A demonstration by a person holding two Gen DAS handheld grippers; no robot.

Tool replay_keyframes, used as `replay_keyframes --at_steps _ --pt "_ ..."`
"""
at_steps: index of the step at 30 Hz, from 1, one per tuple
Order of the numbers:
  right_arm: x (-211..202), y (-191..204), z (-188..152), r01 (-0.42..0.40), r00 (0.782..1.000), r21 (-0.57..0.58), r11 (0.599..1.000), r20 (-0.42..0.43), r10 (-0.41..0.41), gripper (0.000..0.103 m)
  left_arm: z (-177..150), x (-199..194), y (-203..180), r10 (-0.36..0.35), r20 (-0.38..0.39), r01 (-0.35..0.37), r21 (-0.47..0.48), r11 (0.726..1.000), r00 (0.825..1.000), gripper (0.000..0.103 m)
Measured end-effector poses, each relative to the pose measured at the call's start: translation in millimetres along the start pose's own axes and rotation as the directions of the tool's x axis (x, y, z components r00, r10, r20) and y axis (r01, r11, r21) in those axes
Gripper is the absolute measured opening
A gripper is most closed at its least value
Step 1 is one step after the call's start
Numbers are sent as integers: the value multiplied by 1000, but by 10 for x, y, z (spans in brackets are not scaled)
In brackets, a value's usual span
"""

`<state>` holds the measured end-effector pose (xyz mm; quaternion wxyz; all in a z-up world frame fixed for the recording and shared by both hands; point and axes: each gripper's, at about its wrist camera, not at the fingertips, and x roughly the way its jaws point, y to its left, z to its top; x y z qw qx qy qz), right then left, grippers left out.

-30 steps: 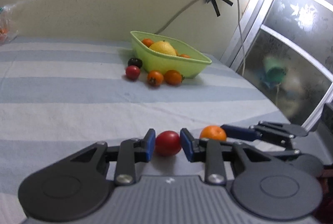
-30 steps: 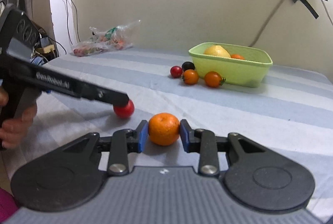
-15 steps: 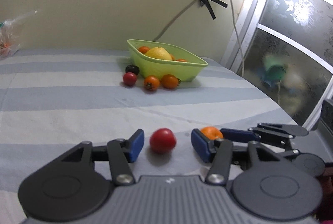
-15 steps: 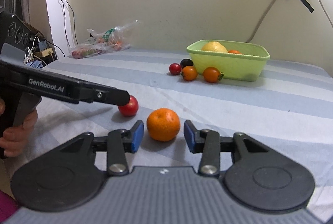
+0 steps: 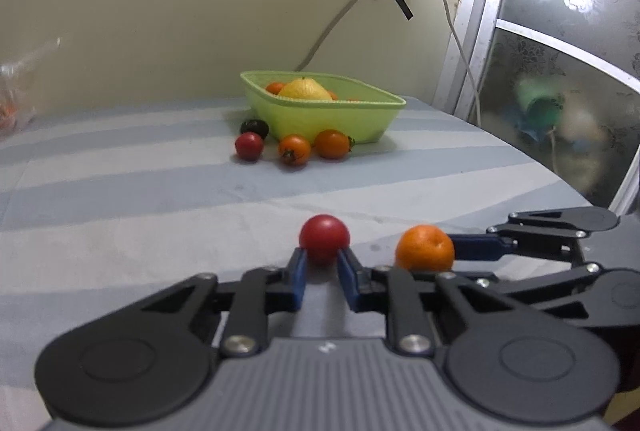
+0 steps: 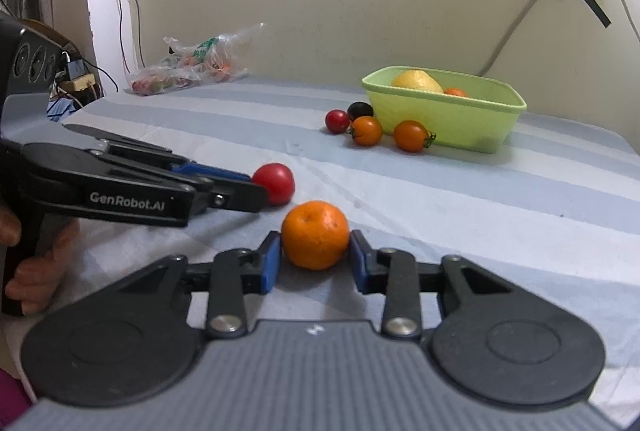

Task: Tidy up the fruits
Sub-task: 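Grasp a red tomato with the left gripper while the right grasps a mandarin, then carry the red tomato and mandarin over the basket and open both grippers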

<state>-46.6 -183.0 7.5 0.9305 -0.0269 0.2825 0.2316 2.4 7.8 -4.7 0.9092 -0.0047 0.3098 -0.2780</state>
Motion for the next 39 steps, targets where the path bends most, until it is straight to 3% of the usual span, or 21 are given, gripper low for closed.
replay_keyframes --at_steps 5,14,16,18,22,26,28,29,30,39 --pt "-159 98 -9 -73 996 -28 997 40 74 38 -72 -229 -21 -40 23 39 10 999 999 10" --pt "-61 176 -74 -57 998 -51 997 -1 57 39 -142 -219 3 -10 11 10 10 1000 1000 14" --pt "-65 170 -75 -56 998 -46 997 1 56 39 -126 -218 -4 -3 12 3 19 1000 1000 25" --pt "-74 173 -84 -52 999 -42 998 4 52 39 -66 -226 -16 22 35 -23 31 999 999 45" --pt "-75 145 -81 -35 999 -19 999 11 35 40 120 -132 -53 16 57 -21 80 997 998 55" --pt "-117 95 -89 -5 1000 0 1000 14 5 40 217 126 -72 -1 14 -1 97 995 1000 53" --pt "-129 59 -93 4 1000 15 1000 11 -4 40 202 232 -67 23 -7 -23 103 994 1000 48" --pt "-136 41 -92 5 1000 21 1000 11 -6 40 191 261 -46 22 -22 -20 94 995 1000 32" --pt "-144 27 -89 5 1000 26 1000 11 -5 39 183 254 -25 11 -22 -10 78 997 1000 30" --pt "-118 68 -50 -65 998 11 998 15 65 39 -116 -321 -84 -31 1 30 71 997 1000 30"
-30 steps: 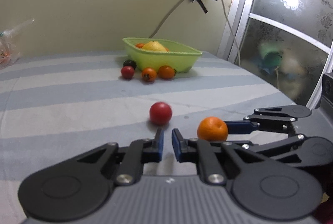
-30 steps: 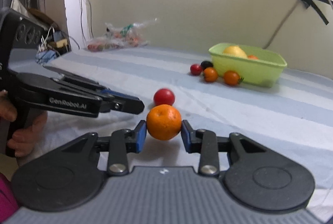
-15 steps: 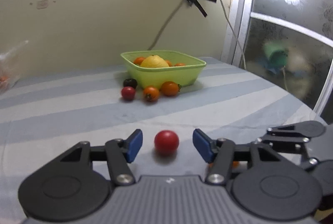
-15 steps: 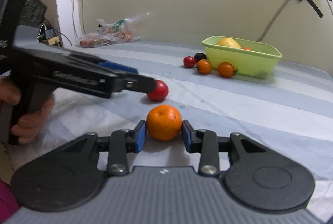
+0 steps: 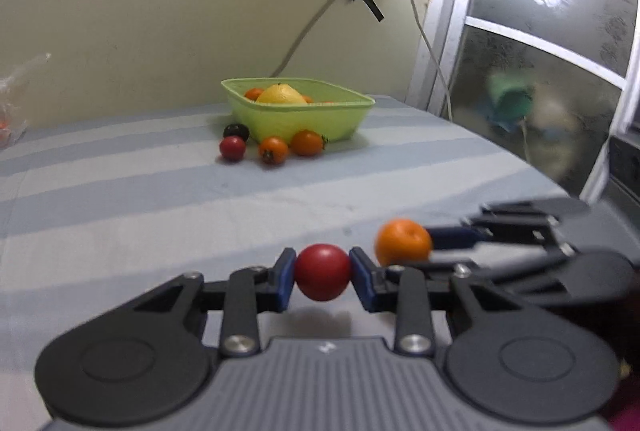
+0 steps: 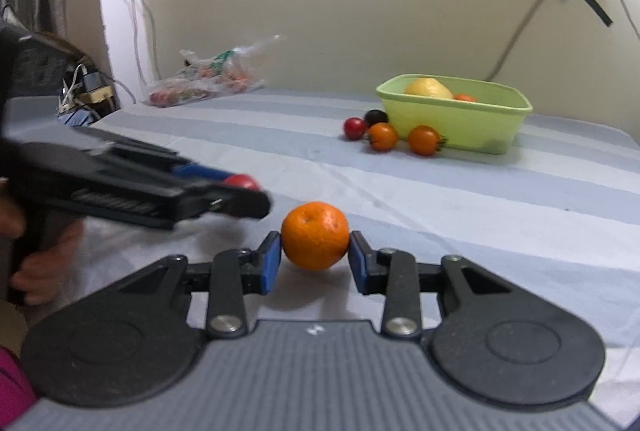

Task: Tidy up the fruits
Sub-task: 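Carry the red tomato and mandarin over the basket and open both grippers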

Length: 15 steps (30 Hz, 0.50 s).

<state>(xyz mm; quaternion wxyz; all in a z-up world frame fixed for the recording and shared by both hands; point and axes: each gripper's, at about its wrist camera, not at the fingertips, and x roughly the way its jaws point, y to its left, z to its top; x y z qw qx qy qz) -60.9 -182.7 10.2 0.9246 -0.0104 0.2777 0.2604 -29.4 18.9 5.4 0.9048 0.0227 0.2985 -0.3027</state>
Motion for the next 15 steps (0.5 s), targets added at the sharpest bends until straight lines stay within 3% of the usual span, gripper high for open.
replay_keyframes --at_steps 3,8,15 --pt "39 41 -21 2 1000 -24 1000 -16 -3 40 -140 -26 34 40 -32 -41 -17 999 999 31" --pt "11 50 -23 7 1000 -37 999 -19 -8 53 -140 -40 28 64 -11 -65 -22 998 998 37" --pt "-23 43 -44 18 1000 -39 999 -12 -19 53 -156 -62 27 66 -10 -66 -26 997 998 35"
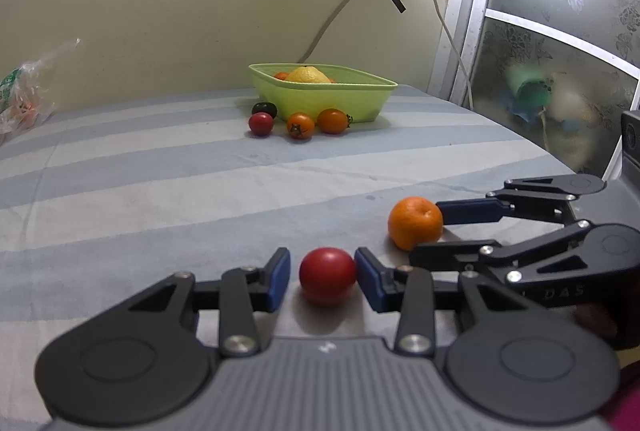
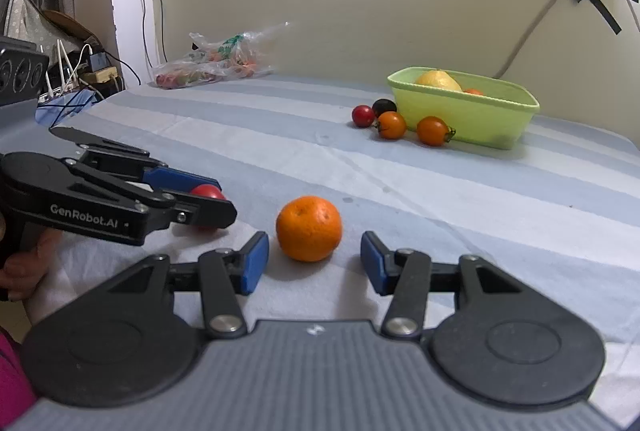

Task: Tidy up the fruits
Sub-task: 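Carry the red tomato and mandarin over the basket and open both grippers, then grasp a red tomato with the left gripper while the right grasps an orange tomato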

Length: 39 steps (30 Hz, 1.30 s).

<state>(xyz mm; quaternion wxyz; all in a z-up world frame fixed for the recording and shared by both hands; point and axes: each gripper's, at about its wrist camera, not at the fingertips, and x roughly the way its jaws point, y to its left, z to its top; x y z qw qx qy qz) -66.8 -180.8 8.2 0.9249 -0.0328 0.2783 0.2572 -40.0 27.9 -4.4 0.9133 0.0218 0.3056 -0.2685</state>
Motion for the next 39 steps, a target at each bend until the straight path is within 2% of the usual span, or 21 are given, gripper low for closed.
replay_keyframes --at_steps 5,6,10,13,16,18,20,24,29,31,32,33,36,39 --pt "39 24 4 -13 1000 -43 999 4 14 51 -20 -26 -1 -14 -2 14 3 1000 1000 30" --pt "56 24 1 -19 1000 -42 999 -3 19 37 -17 -22 2 -15 -2 15 3 1000 1000 30" --pt "49 -77 71 -27 1000 -16 1000 15 27 37 113 45 74 -39 -11 39 -35 999 999 30" --pt "46 -325 322 0 999 -16 1000 53 1 37 451 138 156 -76 27 77 -25 997 997 30" --pt "81 -684 695 67 990 -7 998 128 -66 37 975 321 200 -99 89 99 7 995 991 30" --pt "187 -993 958 89 984 30 996 154 -93 37 1365 566 233 -118 98 120 -7 993 988 30" --pt "381 -1288 1142 90 985 94 992 141 -102 37 1688 901 299 -131 75 136 -58 989 988 30" --pt "775 -1607 1230 115 989 156 981 72 -127 37 2017 1517 406 -115 14 116 -130 985 993 30" --pt "1046 -1703 1170 133 990 144 981 25 -138 41 2119 1928 484 -79 -35 74 -137 988 996 32" --pt "1048 -1718 1171 143 987 140 980 47 -151 56 2115 2002 495 -64 -48 57 -136 989 997 46" --pt "1027 -1714 1169 148 985 141 979 65 -158 57 2111 2023 502 -52 -45 46 -134 990 998 52" --pt "999 -1708 1169 149 984 145 978 78 -162 57 2121 2041 518 -45 -41 39 -135 990 998 53" --pt "846 -1691 1174 133 981 178 975 116 -155 56 2100 1924 586 -54 -9 52 -157 986 999 52" --pt "669 -1603 1139 77 985 191 979 137 -104 56 2021 1631 693 -65 51 73 -168 983 997 52"
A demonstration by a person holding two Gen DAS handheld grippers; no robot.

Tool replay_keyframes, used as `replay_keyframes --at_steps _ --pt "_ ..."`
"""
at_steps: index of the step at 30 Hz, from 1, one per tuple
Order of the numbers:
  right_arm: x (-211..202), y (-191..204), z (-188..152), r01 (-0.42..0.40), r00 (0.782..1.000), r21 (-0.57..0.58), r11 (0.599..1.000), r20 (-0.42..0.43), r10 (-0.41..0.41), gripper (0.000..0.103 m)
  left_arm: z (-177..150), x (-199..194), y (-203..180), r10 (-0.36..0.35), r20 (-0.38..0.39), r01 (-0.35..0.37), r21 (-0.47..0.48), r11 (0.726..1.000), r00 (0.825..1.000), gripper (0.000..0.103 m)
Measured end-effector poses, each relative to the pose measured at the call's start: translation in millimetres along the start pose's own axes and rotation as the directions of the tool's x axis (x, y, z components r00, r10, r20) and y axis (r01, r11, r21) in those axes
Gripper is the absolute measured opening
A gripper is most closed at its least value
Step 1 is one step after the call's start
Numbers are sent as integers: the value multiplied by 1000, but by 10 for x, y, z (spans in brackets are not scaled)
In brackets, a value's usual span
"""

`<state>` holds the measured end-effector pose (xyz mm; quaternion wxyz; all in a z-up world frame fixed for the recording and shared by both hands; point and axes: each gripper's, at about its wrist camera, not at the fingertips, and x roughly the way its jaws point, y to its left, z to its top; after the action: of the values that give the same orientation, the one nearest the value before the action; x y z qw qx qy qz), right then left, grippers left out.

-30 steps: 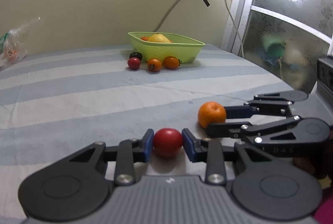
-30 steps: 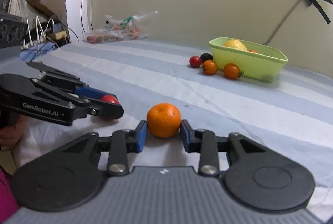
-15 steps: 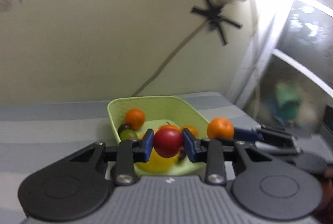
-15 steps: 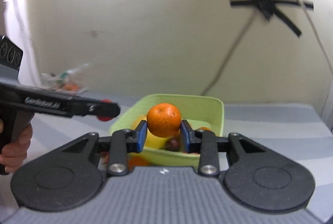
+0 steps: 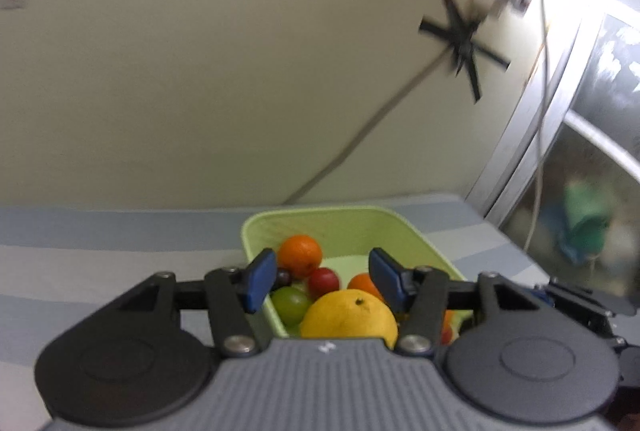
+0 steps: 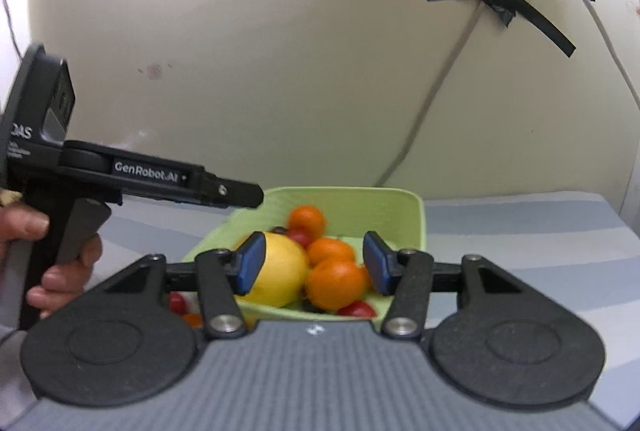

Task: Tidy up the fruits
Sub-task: 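Grasp a red tomato with the left gripper while the right grasps an orange tomato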

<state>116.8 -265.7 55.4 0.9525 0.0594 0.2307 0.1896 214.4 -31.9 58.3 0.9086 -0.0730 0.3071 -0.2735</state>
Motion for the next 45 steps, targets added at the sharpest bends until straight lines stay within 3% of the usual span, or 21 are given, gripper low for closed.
replay_keyframes --at_steps 3,7,14,19,20,22,23,27,32,37,39,45 --pt "-148 158 -141 -68 997 0 998 -30 68 49 -172 -323 130 -17 27 18 -6 1000 999 52" --pt "-101 507 -343 -126 988 -80 989 -98 118 38 -478 -455 293 -29 -33 29 -24 999 999 51" --pt "274 945 -473 -99 987 -277 956 -148 59 38 -696 -286 322 -50 -101 45 -47 998 994 53" --pt "535 883 -467 -52 982 -293 955 -189 -4 39 -756 -178 288 -31 -92 30 -12 999 995 52" --pt "579 869 -472 -54 980 -292 955 -201 -6 39 -768 -181 305 -39 -85 38 -16 999 996 48" --pt "606 867 -479 -54 979 -301 952 -205 -9 34 -772 -179 336 -50 -70 48 -36 998 996 29" --pt "579 868 -469 -48 982 -304 952 -189 -11 26 -768 -182 340 -44 -75 41 -40 998 996 24" --pt "307 933 -502 -81 983 -292 953 -179 28 26 -842 -373 220 -47 -80 47 -6 999 996 24" --pt "-288 1073 -732 -147 981 -282 948 -165 103 25 -1186 -892 -16 -85 -63 89 52 995 994 24" --pt "-750 1275 -1018 -133 987 -328 935 -133 94 23 -1615 -1258 -259 -83 -71 92 125 988 994 24" --pt "-763 1328 -1081 -118 990 -352 929 -119 81 24 -1711 -1316 -328 -57 -38 62 173 983 998 27" --pt "-678 1280 -1063 -78 994 -333 940 -95 49 30 -1713 -1270 -327 -27 -37 32 144 989 999 38"
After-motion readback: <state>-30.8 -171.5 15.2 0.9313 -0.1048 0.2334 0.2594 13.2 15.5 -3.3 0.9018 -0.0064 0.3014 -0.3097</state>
